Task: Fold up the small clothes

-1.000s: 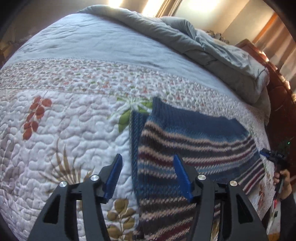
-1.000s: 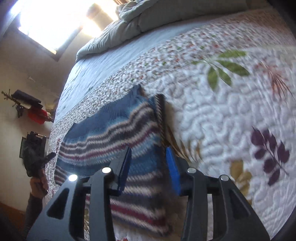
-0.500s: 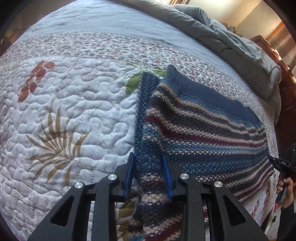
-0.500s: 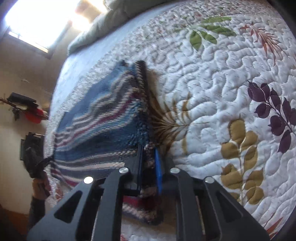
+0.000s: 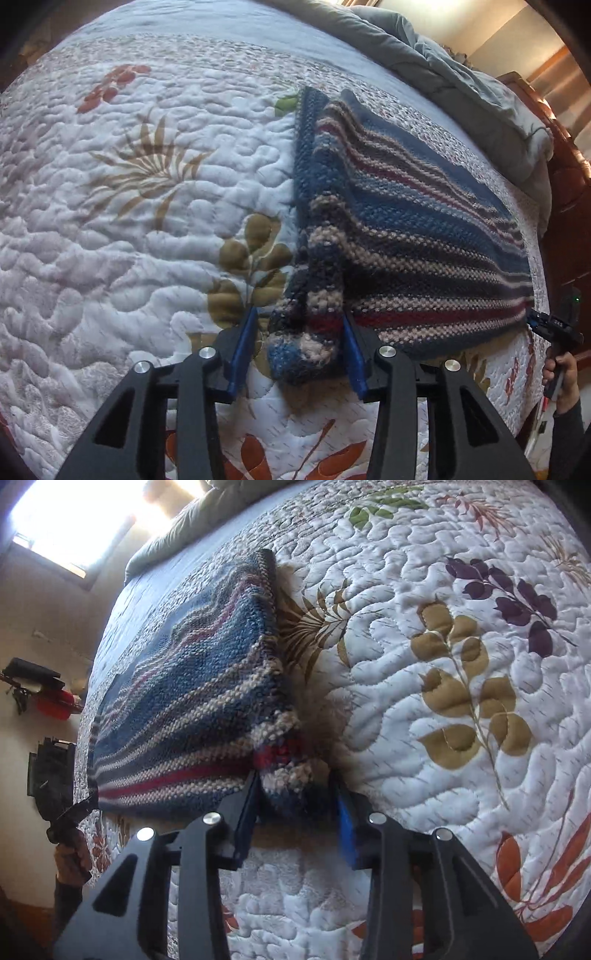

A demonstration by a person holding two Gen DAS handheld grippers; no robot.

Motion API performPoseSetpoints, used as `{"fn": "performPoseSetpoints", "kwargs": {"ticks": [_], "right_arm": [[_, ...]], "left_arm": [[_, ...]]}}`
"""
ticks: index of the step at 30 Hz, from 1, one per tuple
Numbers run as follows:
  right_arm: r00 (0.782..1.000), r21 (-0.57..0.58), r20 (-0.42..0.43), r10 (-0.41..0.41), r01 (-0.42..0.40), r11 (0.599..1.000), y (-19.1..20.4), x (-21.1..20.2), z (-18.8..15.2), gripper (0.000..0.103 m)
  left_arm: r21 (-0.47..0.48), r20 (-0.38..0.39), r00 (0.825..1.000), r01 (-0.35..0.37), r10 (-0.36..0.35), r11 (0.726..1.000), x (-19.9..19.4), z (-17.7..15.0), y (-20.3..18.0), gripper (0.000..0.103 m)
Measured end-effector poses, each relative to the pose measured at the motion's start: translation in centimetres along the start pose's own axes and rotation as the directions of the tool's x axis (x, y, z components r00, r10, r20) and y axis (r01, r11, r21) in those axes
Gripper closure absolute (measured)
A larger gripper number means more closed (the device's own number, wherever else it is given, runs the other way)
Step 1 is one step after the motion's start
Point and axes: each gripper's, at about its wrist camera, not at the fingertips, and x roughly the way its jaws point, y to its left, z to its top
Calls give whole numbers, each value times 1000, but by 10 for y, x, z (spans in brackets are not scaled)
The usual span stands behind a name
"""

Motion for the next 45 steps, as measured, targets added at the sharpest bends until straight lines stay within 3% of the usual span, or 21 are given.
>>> {"fn": "performPoseSetpoints", "kwargs": {"ticks": [2, 5, 7, 10, 14, 18, 21, 24, 29, 32, 34, 35, 39, 45], "right_arm": [[999, -36, 34, -37, 39, 999, 15, -16, -3, 65], [984, -47, 167, -60, 69, 997, 39, -54, -9, 65], [975, -115, 221, -35, 62, 992, 68, -64, -17, 65], [979, -233, 206, 3, 46, 971, 115, -43, -28, 64], [990, -216, 136, 32, -2, 976, 148, 21, -31, 64], [995, -208, 85, -45, 62, 976, 153, 58, -42, 62], [985, -236, 144, -90, 123, 964, 176, 46, -51, 58], [981, -305, 185, -50, 106, 946, 214, 41, -61, 57], [978, -433, 209, -1, 93, 896, 275, 72, -70, 57], [989, -464, 149, 13, 59, 884, 293, 102, -72, 56], [995, -486, 97, -18, 63, 871, 300, 121, -73, 46], [994, -494, 103, -28, 76, 866, 303, 123, -74, 45], [992, -568, 127, -19, 89, 819, 324, 117, -90, 43], [993, -687, 118, -2, 83, 722, 357, 116, -118, 44]], "left_arm": [[-10, 7, 1000, 19, -19, 1000, -3, -1, 1, 58], [-13, 21, 995, 99, -98, 995, -14, -5, 4, 53], [-13, 53, 990, 133, -132, 991, -24, -9, 7, 35], [-19, 91, 976, 201, -198, 979, -39, -12, 13, 28], [-58, 79, 953, 296, -291, 953, -47, -9, 27, 22], [-47, 64, 957, 285, -282, 957, -47, 9, 34, 18], [-48, 65, 958, 281, -278, 958, -47, 33, 42, 14], [-36, 67, 962, 267, -264, 963, -41, 62, 45, 8], [-78, -31, 949, 310, -313, 948, -6, 106, 36, 5], [-38, -76, 950, 301, -303, 953, 13, 124, 24, 5], [-33, -119, 950, 286, -288, 958, 30, 131, 19, 5], [-32, -136, 949, 284, -285, 958, 36, 132, 17, 5], [11, -166, 942, 299, -293, 954, 52, 139, 8, 5], [0, -167, 929, 335, -330, 942, 60, 150, 8, 5]]}}
